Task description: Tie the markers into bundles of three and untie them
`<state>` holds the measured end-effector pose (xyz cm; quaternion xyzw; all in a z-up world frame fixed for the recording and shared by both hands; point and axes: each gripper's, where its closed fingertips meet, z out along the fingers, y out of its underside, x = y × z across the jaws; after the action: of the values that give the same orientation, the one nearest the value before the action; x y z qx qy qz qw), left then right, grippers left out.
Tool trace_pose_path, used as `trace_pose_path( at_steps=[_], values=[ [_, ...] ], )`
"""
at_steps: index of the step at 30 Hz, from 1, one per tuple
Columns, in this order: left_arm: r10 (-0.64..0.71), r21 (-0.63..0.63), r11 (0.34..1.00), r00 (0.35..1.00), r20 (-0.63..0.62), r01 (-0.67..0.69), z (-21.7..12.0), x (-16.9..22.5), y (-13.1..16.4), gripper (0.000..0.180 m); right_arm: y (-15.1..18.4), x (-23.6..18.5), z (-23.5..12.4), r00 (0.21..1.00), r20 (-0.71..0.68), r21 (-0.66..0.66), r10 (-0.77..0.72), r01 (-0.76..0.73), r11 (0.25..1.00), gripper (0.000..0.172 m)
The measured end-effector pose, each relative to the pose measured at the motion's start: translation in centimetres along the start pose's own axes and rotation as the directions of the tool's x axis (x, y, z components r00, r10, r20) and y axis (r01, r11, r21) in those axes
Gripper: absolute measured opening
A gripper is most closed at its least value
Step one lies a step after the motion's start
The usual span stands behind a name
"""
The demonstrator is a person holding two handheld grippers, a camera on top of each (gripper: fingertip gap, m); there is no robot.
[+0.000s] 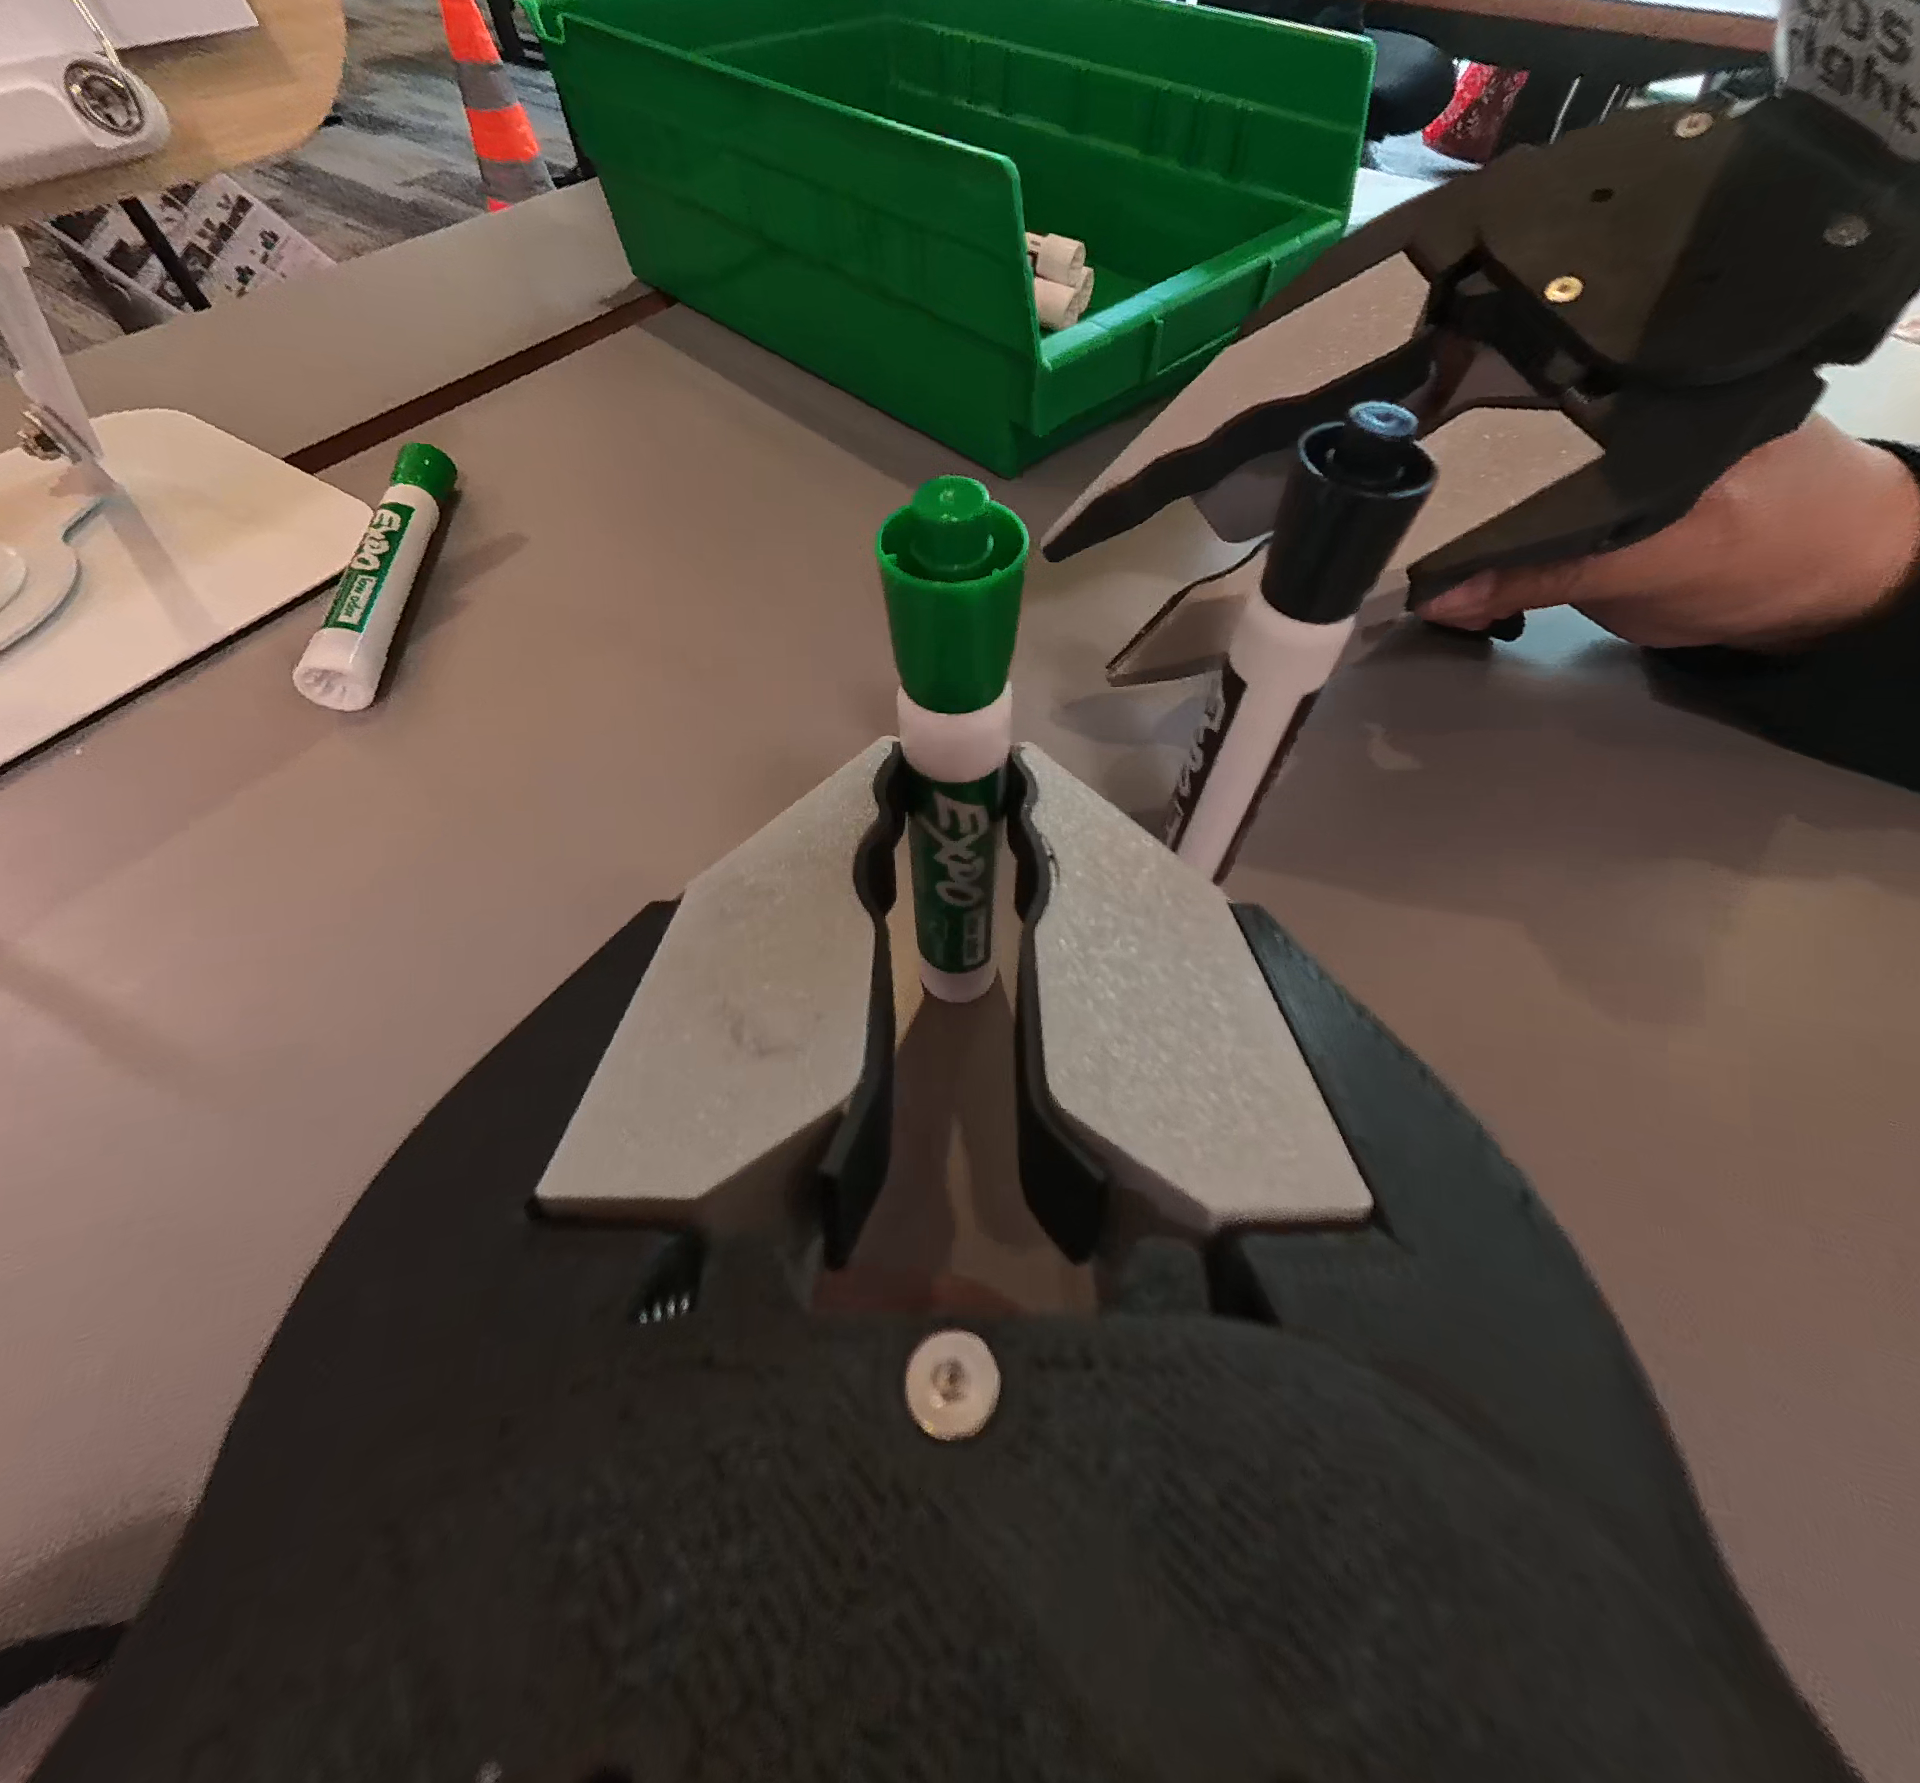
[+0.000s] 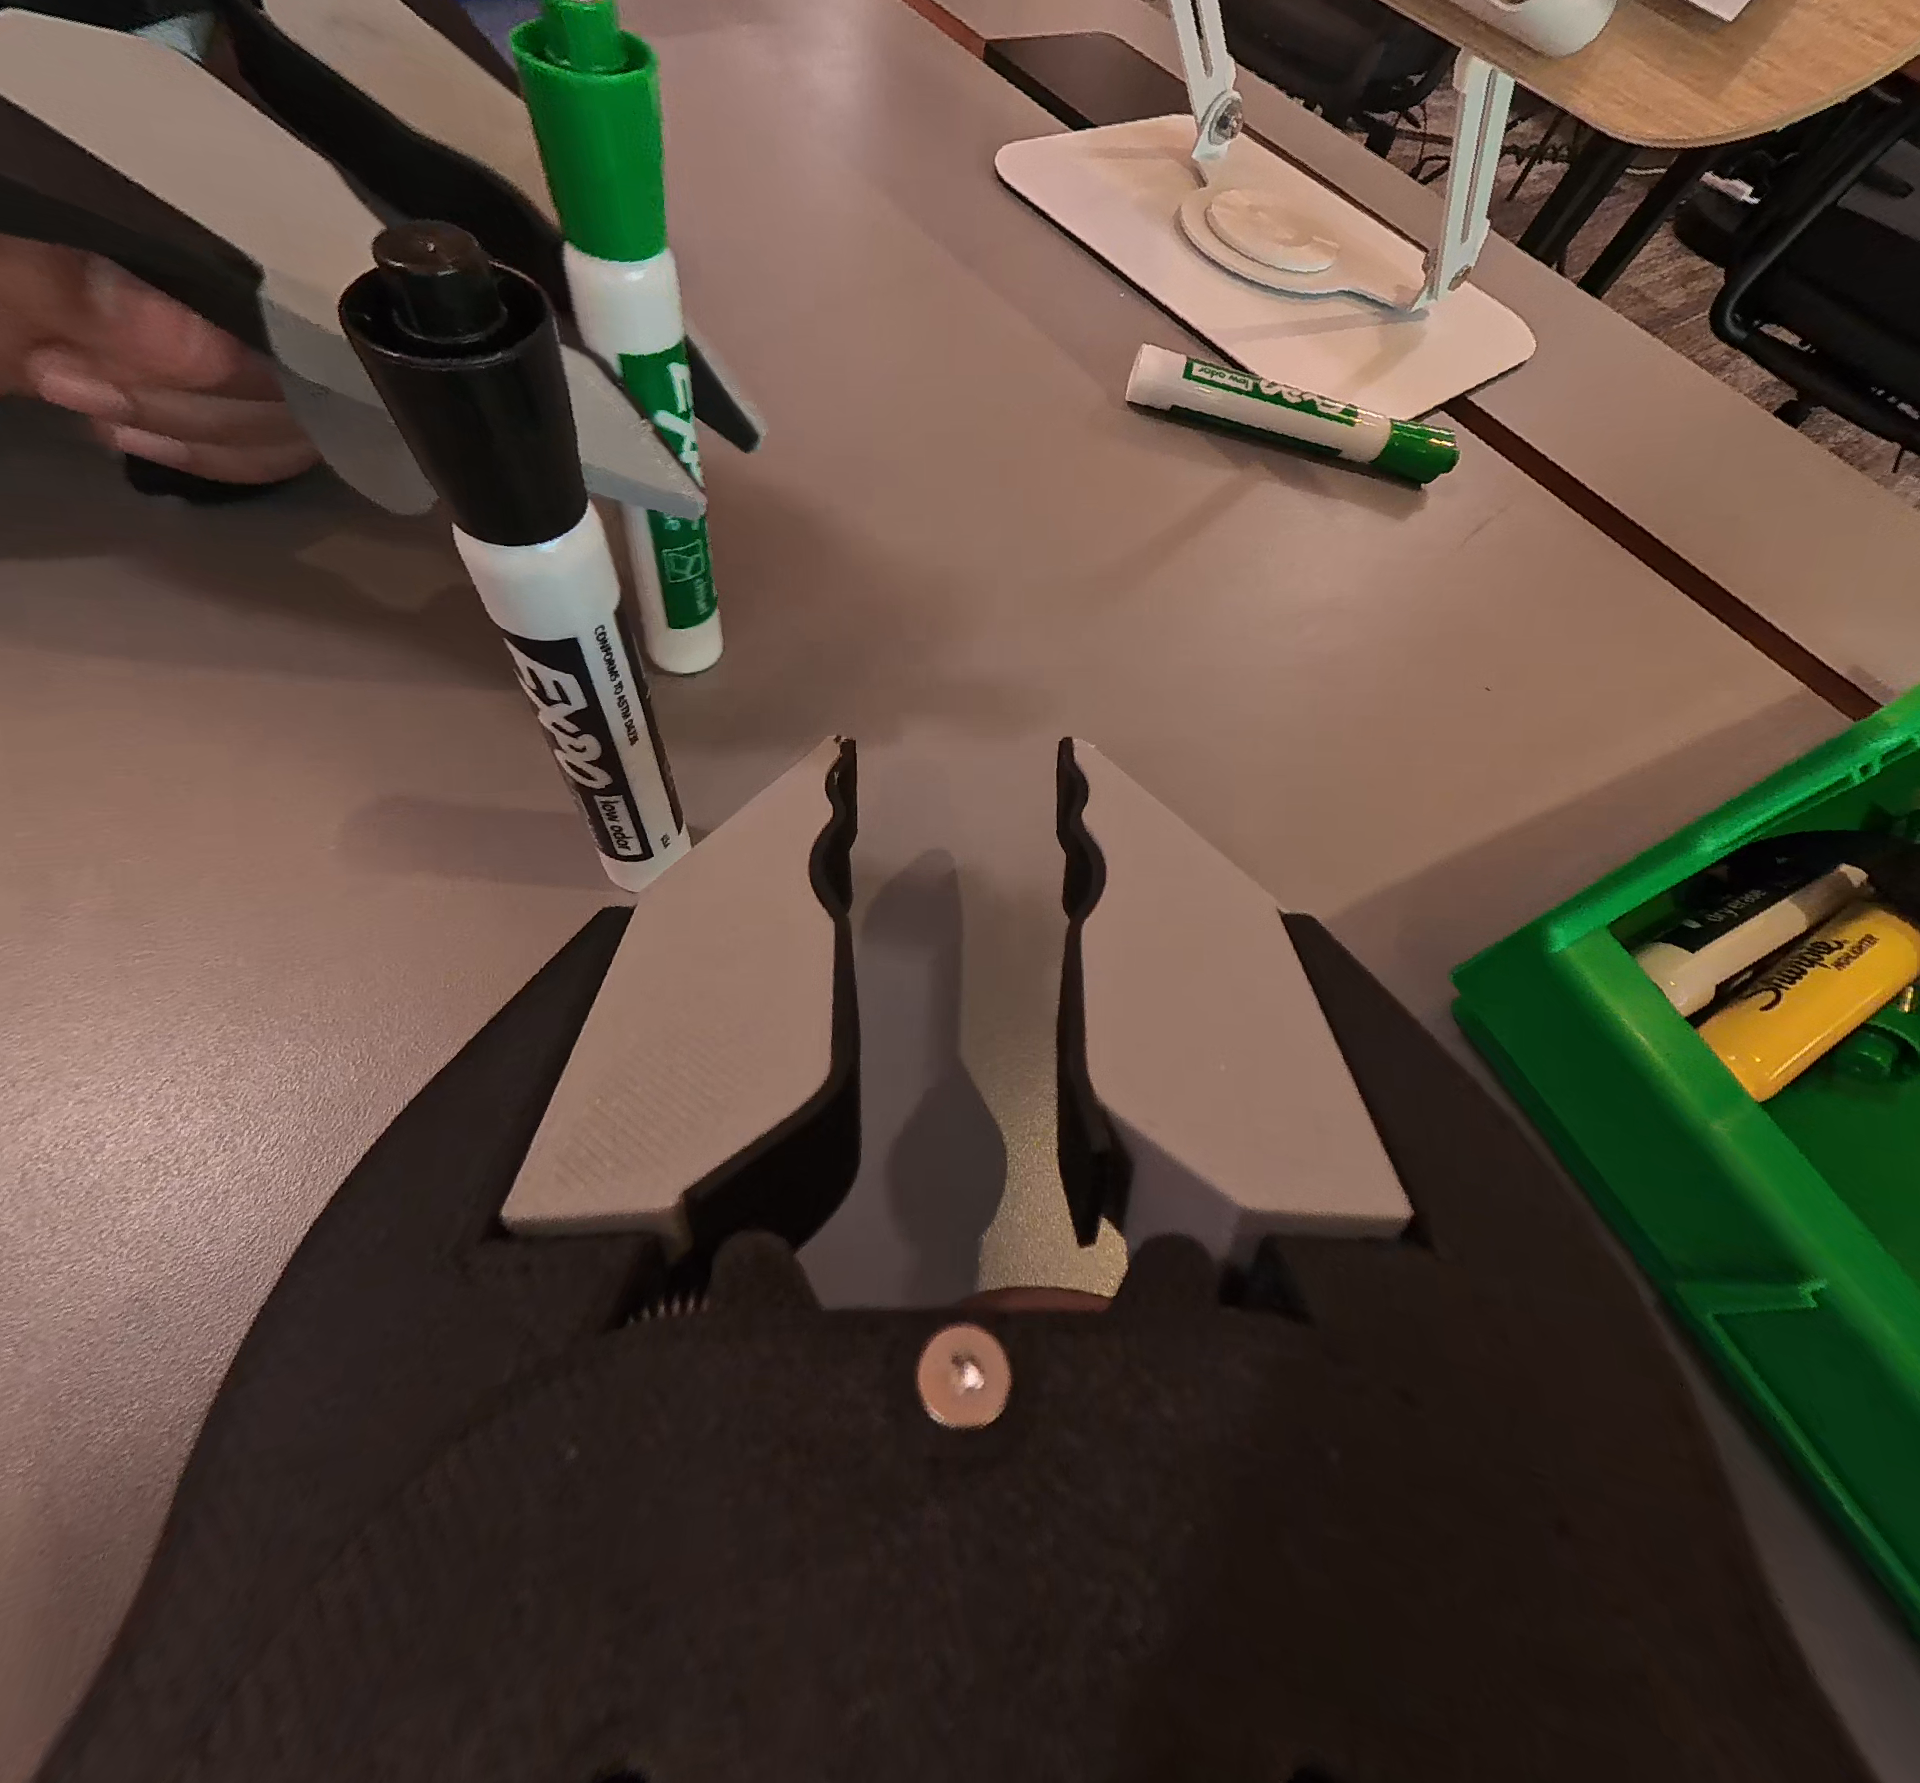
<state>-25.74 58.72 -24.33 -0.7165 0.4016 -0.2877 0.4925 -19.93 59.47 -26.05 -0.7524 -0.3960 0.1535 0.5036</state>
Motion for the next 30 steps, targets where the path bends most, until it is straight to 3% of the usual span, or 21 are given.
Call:
trace_pose_path(
  at_steps=[14, 30],
  values=[
    [0.009, -0.005, 1.000, 0.997, -0.071, -0.009, 2.6, 0.5, -0.9, 0.016, 0.2, -0.1, 0.1, 1.000, 0.018, -0.012, 0.007, -0.007, 1.000, 0.035],
    [-0.021, 0.023, 0.999, 0.989, -0.148, 0.025, 2.7, 2.3, -1.4, 0.020, 0.2, -0.1, 0.2, 1.000, 0.015, -0.018, 0.004, -0.004, 1.000, 0.034]
  ],
)
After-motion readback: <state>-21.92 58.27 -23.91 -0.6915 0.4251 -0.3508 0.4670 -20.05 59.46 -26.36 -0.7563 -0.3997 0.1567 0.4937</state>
